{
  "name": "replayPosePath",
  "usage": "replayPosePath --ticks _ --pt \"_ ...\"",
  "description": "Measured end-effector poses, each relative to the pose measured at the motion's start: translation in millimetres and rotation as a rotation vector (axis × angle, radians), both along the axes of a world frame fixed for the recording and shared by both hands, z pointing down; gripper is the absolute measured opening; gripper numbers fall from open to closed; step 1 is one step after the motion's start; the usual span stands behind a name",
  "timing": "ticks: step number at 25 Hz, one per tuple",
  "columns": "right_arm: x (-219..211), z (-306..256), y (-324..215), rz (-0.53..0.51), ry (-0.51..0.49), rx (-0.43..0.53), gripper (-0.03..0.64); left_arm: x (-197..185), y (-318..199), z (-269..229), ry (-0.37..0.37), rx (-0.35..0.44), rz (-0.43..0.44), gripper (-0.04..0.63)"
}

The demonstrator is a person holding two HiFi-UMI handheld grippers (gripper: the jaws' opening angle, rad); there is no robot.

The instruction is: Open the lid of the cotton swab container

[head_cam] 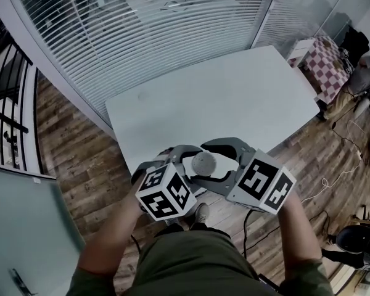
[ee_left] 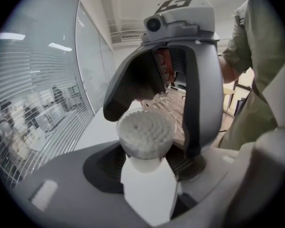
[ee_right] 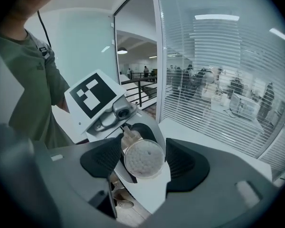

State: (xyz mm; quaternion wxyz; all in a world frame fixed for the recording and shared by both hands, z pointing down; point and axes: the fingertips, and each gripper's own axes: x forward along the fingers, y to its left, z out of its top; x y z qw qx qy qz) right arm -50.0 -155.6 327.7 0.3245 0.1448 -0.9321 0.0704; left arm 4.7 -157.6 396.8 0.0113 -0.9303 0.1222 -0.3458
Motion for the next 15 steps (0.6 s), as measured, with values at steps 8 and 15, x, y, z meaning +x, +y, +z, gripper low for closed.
replayPosePath --ticks 8,15 --pt "-1.2 14.8 4.5 0.014 0.103 -0.040 0.276 -1.7 8.1 5.3 -0.031 0.017 0.006 0.267" --pt "-1.4 23.5 6.5 0.023 0.144 -0.077 0.275 -4.4 11.6 10.9 -0.049 0.021 0.000 0.264"
